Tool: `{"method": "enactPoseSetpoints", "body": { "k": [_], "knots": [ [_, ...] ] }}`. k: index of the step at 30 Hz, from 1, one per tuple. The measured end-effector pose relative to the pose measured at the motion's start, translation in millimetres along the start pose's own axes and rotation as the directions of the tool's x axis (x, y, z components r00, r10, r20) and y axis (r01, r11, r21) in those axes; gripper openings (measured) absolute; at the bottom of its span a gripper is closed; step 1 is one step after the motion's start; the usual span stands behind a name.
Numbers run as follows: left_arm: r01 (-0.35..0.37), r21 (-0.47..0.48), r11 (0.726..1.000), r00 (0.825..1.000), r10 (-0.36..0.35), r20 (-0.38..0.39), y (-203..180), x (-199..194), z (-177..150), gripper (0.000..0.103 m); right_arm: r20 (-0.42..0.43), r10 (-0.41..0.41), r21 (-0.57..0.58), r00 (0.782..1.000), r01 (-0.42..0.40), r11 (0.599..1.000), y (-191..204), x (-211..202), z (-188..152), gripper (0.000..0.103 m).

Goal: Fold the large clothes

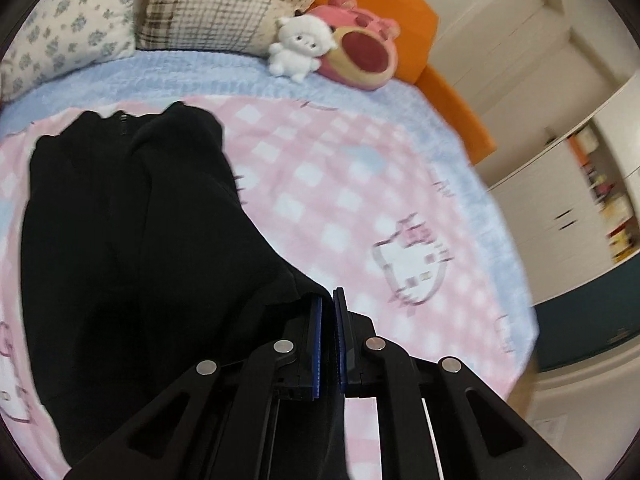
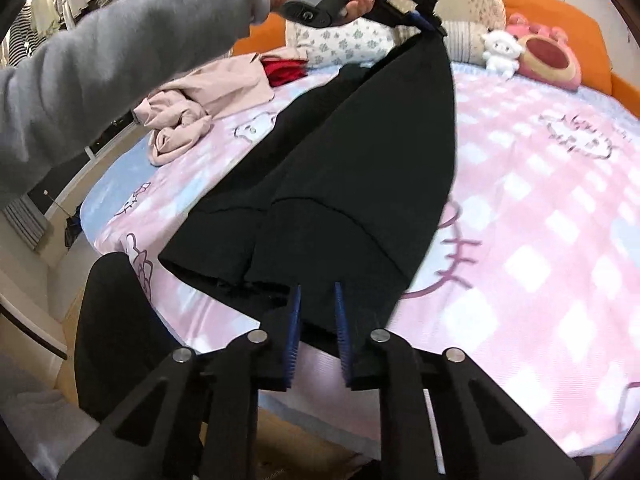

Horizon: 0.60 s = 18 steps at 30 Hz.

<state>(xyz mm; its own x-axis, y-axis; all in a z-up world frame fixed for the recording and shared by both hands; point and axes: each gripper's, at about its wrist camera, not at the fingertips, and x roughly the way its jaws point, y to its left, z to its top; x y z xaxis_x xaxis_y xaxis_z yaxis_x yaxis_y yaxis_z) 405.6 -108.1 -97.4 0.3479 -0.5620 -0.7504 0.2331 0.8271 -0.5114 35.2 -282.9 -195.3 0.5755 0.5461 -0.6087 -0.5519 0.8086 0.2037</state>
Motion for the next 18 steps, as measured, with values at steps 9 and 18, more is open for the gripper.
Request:
{"method": "enactPoseSetpoints", "body": {
  "k": [9, 18],
  "knots": [
    [0.14, 0.047, 0.989, 0.986, -0.144, 0.08, 9, -39, 5, 0.006, 0.058, -0.026, -0.045, 0.998, 0.028, 0.999, 0, -36, 17, 0.012],
    [0.028, 0.083, 0.996, 0.999, -0.025, -0.03, 36, -15, -30, 0.015, 0.068, -0.052, 0.016, 0.996, 0.051, 0.999, 7, -19, 18, 0.061]
  ]
}}
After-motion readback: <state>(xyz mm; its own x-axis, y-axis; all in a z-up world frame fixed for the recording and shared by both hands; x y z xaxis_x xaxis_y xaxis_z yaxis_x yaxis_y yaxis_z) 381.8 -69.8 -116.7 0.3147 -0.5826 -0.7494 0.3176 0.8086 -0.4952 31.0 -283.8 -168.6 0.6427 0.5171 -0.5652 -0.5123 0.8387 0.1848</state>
